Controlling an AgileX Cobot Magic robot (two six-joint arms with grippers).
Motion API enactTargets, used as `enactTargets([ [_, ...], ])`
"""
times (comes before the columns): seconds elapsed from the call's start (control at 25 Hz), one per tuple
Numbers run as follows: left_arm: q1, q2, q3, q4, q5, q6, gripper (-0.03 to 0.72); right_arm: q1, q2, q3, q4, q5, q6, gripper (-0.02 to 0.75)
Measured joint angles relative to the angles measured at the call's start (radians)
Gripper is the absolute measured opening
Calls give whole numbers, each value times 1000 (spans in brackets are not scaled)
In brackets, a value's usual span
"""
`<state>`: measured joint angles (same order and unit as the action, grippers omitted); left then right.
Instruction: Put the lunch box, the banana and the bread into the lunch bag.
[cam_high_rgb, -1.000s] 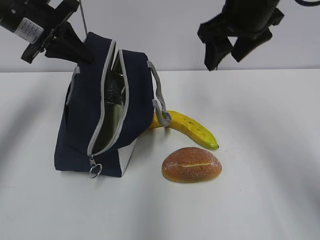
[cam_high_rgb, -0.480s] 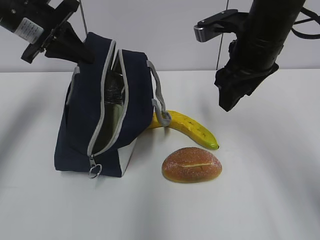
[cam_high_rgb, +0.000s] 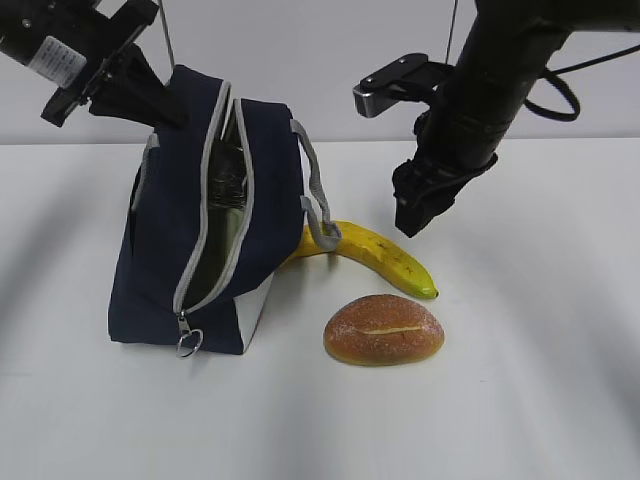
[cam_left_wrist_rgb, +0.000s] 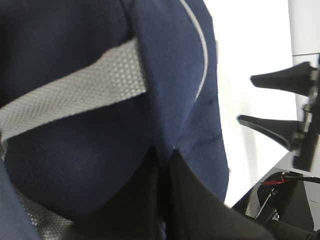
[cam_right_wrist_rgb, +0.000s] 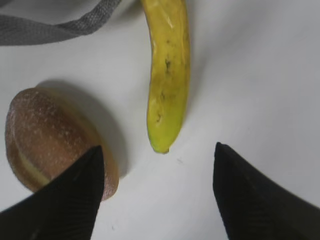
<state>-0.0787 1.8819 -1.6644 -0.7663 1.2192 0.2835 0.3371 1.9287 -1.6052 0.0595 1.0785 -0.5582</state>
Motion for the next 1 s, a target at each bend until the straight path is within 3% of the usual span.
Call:
enactTargets([
  [0.36, 0, 0, 0, 3, 0, 0, -1, 0, 154, -10, 26, -113, -30, 506],
  [1.0, 0, 0, 0, 25, 0, 0, -1, 0, 367, -201, 78, -124, -47, 506],
])
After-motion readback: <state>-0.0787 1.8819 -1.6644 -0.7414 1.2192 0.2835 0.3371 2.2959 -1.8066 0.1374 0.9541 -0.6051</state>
